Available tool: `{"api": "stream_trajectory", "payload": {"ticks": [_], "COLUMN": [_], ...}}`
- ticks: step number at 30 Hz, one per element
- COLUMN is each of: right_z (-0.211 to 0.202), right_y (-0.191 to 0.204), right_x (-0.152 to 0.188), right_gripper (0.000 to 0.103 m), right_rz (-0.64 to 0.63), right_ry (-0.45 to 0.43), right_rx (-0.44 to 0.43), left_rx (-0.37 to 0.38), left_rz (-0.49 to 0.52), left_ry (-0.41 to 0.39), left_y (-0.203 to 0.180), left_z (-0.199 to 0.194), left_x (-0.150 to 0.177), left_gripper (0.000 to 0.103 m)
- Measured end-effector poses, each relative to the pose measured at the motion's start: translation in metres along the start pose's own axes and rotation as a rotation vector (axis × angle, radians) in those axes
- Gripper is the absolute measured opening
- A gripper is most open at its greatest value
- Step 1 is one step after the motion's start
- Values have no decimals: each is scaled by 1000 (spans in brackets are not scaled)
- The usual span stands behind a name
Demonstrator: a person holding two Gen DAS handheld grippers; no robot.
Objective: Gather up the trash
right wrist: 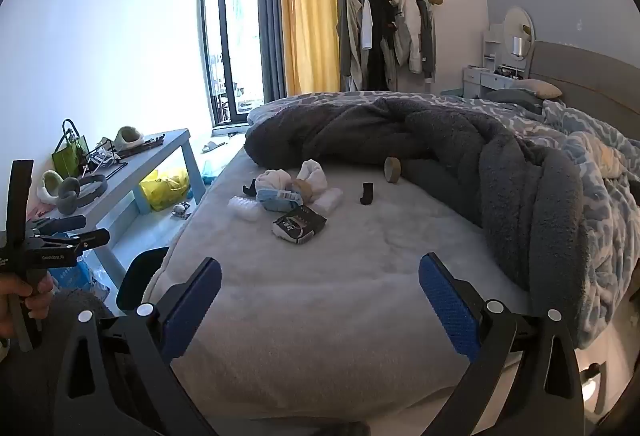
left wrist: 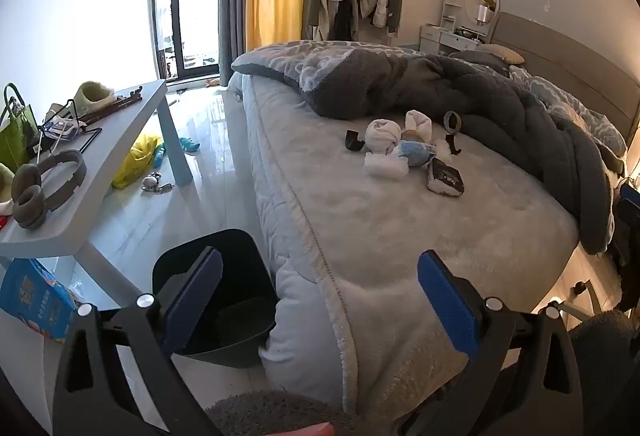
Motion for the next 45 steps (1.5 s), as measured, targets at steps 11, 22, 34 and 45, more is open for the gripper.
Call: {"api": "stream_trajectory", "payload": {"ticks": [11,22,34,45], "right_z": [-2,-2,-1,-1], "right_y": [-2,-1,-1,-1], "right_x": [0,-1,-1,-2], "right_gripper": [100,100,100,100], "right_rz": [9,12,16,16], "right_ry": [-3,-4,-5,-5], "right_rx": [-5,-6,-7,-7], "left_rx": [-6,-7,-8,-8], "left_rz": [6,7,8,8], "left_ry": [-4,-3,-3,-3], "left_y": [-1,0,-1,-1], "left_z": [-1,0,0,0], "left_x": [0,0,0,0], "left_gripper": [100,100,100,100]}}
Point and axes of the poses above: each gripper's, at about its wrist camera, not at the fingertips, and z roughly the way its jaws point, y to its left, x to its underside, the point moved 10 cm from there along z, roughly the way its jaws point, and after that the axes turned 12 degrees about -z, right-handed, at the moved point
